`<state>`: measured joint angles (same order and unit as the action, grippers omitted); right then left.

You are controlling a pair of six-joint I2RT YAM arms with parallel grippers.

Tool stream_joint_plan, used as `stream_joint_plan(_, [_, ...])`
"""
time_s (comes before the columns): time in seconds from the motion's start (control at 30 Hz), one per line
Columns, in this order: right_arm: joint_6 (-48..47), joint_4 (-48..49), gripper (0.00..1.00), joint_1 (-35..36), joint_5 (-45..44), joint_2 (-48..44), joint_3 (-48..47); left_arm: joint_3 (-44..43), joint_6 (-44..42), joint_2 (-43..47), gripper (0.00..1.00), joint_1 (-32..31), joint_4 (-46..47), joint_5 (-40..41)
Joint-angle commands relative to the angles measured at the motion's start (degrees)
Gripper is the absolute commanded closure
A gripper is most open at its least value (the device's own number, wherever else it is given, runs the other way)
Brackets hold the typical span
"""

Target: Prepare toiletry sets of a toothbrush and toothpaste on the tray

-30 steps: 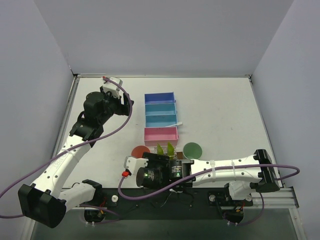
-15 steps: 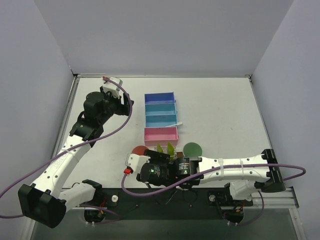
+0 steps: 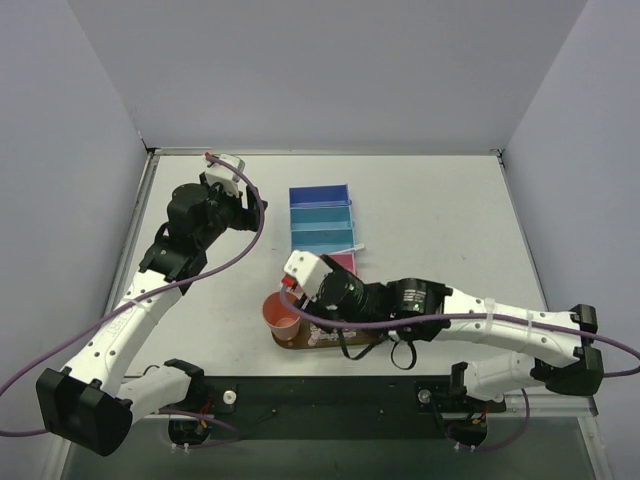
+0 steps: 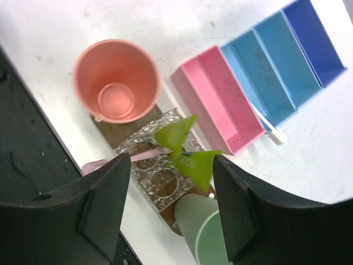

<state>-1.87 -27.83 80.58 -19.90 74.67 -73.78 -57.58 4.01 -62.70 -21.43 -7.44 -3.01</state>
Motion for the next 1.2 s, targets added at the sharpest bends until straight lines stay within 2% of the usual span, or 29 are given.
stream_joint_plan(0.0, [4.76,4.36,0.44,-9.78,7.14,-6.02,1.97,0.1,-0.67,0.82,0.23,-0.28,2.34,1.07])
stream_joint_plan(0.17, [8.81,8.31,0.44,-24.21,17.69,-8.93,5.13,0.01,-1.46,1.0,0.23,-0.28,2.35,0.99])
stream_joint_plan(0.2, [10.12,8.93,0.44,-26.67,22.14,-9.54,5.48,0.19,-1.64,1.08,0.23,-0.28,2.43,1.07])
stream_joint_plan(0.23, [10.74,9.37,0.44,-32.35,24.45,-9.72,5.84,0.28,-1.64,1.09,0.23,-0.28,2.43,0.9])
stream_joint_plan(0.33, [13.55,11.92,0.44,-42.12,33.94,-9.37,7.33,0.28,-1.99,0.91,0.23,-0.28,2.52,0.9])
stream_joint_plan(0.4, [14.87,14.47,0.45,-46.8,39.99,-8.76,8.73,0.28,-2.08,0.65,0.23,-0.28,2.61,0.63])
stream_joint_plan(0.57, [20.75,20.78,0.47,-58.4,48.63,-6.3,11.98,0.28,-1.99,-0.23,0.23,-0.28,2.78,-0.68])
stream_joint_plan(0.73, [25.85,27.03,0.5,-63.96,55.14,-1.47,16.2,0.19,-1.64,-1.02,0.23,-0.54,2.87,-1.65])
stream_joint_plan(1.17, [30.52,39.52,0.55,-66.43,57.34,14.08,18.85,0.01,-1.46,-1.55,0.23,-2.03,2.7,-2.27])
